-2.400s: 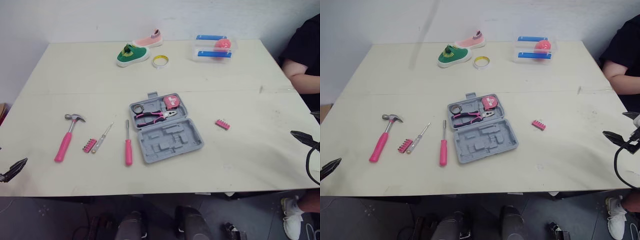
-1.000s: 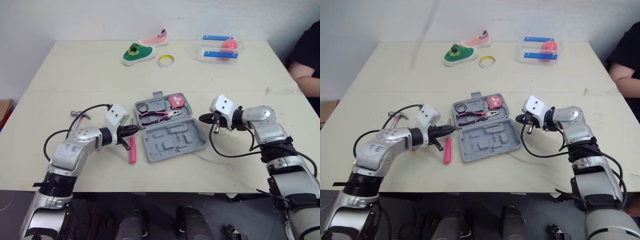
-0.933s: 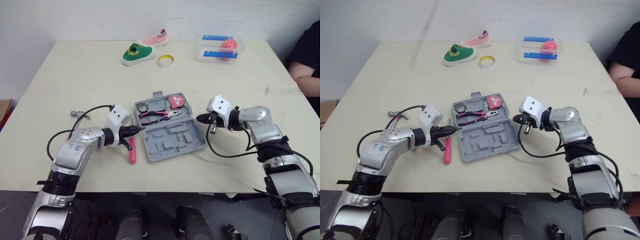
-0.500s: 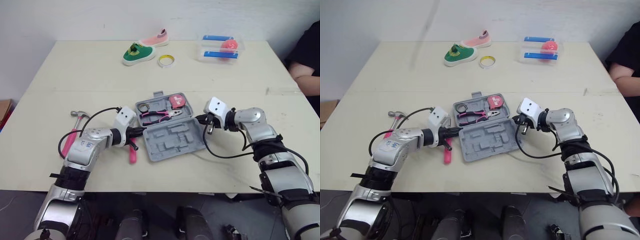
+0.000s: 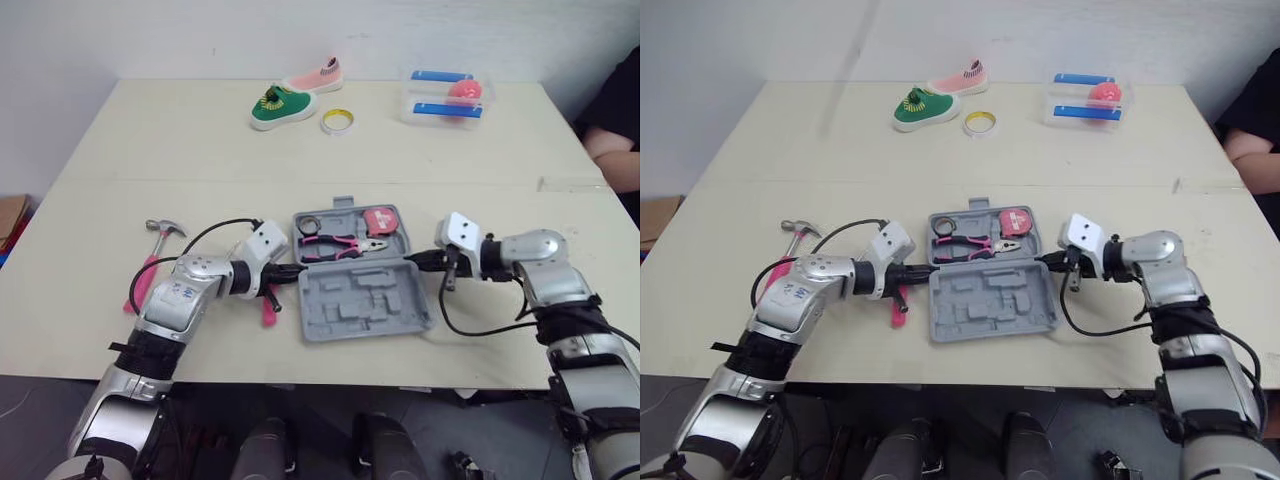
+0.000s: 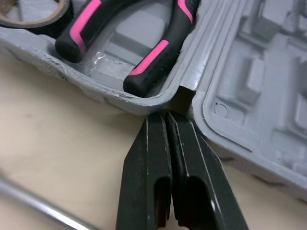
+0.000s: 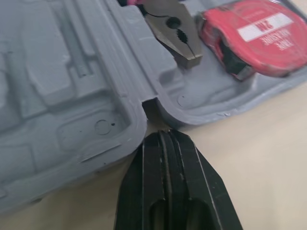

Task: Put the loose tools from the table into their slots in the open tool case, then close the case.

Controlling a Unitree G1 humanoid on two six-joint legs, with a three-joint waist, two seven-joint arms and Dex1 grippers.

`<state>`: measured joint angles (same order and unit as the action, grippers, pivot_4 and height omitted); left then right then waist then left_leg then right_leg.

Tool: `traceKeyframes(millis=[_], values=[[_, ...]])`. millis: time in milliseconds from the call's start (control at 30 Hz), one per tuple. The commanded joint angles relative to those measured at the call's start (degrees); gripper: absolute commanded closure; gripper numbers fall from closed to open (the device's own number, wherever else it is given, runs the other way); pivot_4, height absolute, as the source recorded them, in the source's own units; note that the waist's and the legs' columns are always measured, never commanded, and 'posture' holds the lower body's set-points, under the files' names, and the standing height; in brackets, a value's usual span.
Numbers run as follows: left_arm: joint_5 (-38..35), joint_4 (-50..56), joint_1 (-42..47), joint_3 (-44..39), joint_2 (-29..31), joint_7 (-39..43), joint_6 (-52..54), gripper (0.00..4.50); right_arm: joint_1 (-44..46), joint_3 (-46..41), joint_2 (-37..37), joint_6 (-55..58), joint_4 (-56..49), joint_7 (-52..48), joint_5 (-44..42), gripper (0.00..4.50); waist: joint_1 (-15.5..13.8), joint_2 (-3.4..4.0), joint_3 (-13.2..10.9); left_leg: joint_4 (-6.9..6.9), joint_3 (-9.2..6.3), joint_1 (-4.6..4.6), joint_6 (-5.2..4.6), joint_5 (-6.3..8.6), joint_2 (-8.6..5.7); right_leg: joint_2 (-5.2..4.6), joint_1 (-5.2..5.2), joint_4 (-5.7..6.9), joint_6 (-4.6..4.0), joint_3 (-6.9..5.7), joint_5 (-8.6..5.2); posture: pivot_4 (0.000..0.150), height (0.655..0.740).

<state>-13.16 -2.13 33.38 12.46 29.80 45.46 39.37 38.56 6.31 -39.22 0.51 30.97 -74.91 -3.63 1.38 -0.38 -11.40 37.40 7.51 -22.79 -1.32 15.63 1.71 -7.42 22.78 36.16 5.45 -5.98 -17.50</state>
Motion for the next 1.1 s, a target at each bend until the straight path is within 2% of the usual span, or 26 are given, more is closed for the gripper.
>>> traceKeyframes(millis=[33,200,733,833,933,1033,1067,1100], values=[[0.1,3.0,0.4,1.3,0.1,2.7,-2.1,4.43,-3.8,-1.3,-1.5,5.7,-10.9,-0.9,-3.7,4.50,0.1,0.00,0.0,0.04,0.01,0.01,0.00,0.00,0.00,-0.02,0.01,-0.11,0.00,0.01,0.00,0.150,0.7400],[0.7,2.6,0.2,1.0,0.5,3.1,-2.4,4.43,-9.0,-2.6,-2.9,10.7,-19.4,0.6,-5.8,4.50,0.1,0.00,0.0,0.04,-0.02,0.03,0.00,0.00,0.03,-0.07,0.00,-0.13,0.00,0.00,0.00,0.150,0.7400],[1.0,3.8,-1.0,-0.7,3.5,5.4,-3.0,4.43,-9.3,-2.1,-4.2,6.8,-16.3,2.0,-4.1,4.50,0.0,-0.01,0.0,0.05,-0.02,0.02,-0.02,0.01,0.00,-0.05,0.00,-0.16,0.00,-0.01,0.00,0.150,0.7400],[-1.7,7.5,-1.7,-4.0,7.7,9.6,-3.9,4.43,-9.2,-4.2,-6.3,2.2,-13.7,1.7,-4.0,4.50,0.1,-0.03,0.0,0.06,-0.01,0.00,-0.02,0.01,0.01,-0.04,0.01,-0.15,0.00,-0.02,0.00,0.150,0.7400],[-5.6,10.3,-2.8,-9.6,11.9,11.5,-2.3,4.43,-10.0,-8.3,-8.5,-0.7,-12.7,-1.2,-8.5,4.50,0.1,-0.03,0.0,-0.01,0.00,0.02,-0.01,0.01,0.02,-0.06,0.01,-0.19,0.00,0.00,0.00,0.150,0.7400],[-9.2,9.4,-7.9,-20.7,16.0,15.1,-9.0,4.43,-12.2,-14.7,-11.5,-2.3,-11.7,-4.4,-13.8,4.50,0.2,-0.03,0.0,0.01,-0.02,0.02,-0.01,0.01,0.03,-0.08,-0.01,-0.20,0.00,-0.01,0.00,0.150,0.7400],[-10.3,9.0,-10.0,-24.1,17.1,16.3,-11.2,4.50,-13.1,-16.5,-12.4,-2.8,-11.5,-5.3,-15.2,3.83,0.2,-0.03,0.0,-0.02,-0.01,0.04,-0.01,0.01,0.04,-0.12,-0.01,-0.21,0.00,0.01,0.00,0.150,0.7400],[-11.0,7.9,-13.3,-28.3,18.2,17.7,-14.1,4.23,-14.2,-18.6,-13.3,-2.7,-10.9,-5.1,-16.2,3.55,0.2,-0.03,0.0,-0.07,0.00,0.06,-0.01,0.01,0.06,-0.15,-0.01,-0.22,0.00,0.02,0.00,0.150,0.7400]])
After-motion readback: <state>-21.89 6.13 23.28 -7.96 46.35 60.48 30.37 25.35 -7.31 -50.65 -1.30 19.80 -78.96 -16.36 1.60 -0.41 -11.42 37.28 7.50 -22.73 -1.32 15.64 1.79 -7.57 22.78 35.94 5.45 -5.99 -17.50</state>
